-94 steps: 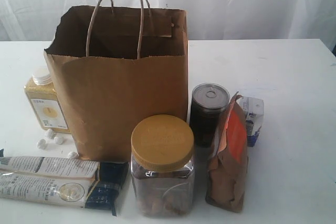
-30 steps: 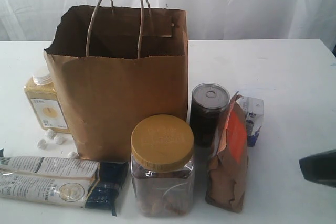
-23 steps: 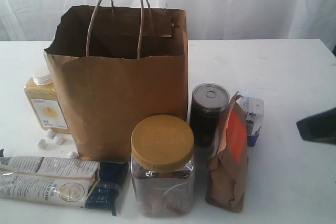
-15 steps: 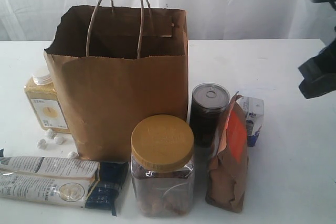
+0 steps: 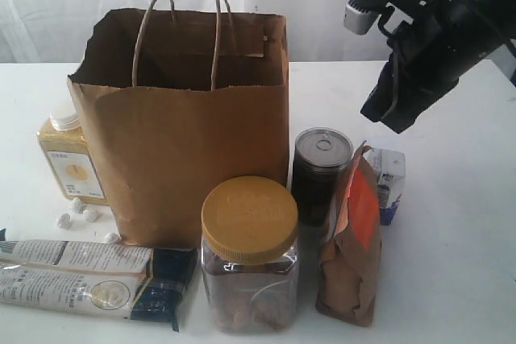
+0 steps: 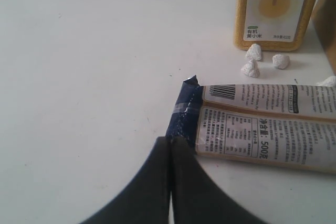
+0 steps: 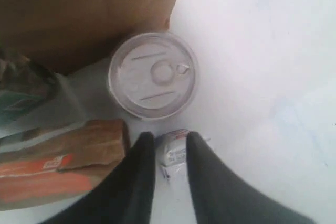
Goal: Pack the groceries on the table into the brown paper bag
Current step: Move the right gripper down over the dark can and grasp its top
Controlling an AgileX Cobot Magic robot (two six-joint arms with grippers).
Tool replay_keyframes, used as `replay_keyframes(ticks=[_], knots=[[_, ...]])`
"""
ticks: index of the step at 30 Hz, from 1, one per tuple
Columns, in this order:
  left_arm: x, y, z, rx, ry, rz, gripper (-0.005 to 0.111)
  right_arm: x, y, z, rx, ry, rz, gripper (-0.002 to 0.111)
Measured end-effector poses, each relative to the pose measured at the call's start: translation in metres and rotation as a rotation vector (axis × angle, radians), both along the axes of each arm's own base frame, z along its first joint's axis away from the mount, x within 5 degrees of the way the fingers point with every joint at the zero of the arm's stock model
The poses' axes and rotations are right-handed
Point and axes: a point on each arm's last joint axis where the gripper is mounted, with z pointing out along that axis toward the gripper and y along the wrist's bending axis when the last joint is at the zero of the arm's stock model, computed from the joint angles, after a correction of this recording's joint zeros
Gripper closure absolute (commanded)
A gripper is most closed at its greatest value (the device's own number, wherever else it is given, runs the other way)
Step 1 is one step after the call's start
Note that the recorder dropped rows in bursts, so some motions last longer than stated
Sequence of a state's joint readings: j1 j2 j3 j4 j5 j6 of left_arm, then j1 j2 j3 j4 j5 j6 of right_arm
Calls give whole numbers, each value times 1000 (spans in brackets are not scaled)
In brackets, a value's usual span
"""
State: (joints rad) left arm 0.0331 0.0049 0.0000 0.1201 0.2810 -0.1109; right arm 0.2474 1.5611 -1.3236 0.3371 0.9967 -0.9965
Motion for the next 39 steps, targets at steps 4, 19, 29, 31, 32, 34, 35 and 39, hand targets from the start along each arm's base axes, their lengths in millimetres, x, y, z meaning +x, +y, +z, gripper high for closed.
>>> replay_keyframes(ticks=[4, 19, 29, 31, 32, 34, 35, 39], knots=[[0, 0, 0, 0, 0, 0, 107, 9, 2, -11, -14, -6, 19, 21], [0, 0, 0, 0, 0, 0, 107, 19, 39, -35, 7, -67, 240, 5], [0, 0, 0, 0, 0, 0, 107, 28, 43, -50, -35, -77, 247, 5], [0, 0, 0, 0, 0, 0, 107, 32, 40, -63, -99, -55, 247, 5], [0, 0, 0, 0, 0, 0, 107, 34, 39, -67, -106, -40, 236, 5], [0, 0, 0, 0, 0, 0, 107, 35, 40, -72, -103, -15, 218, 5], [0, 0, 0, 0, 0, 0, 107, 36, 40, -74, -100, -7, 211, 5], [0, 0, 0, 0, 0, 0, 107, 36, 41, -75, -87, 3, 197, 5]])
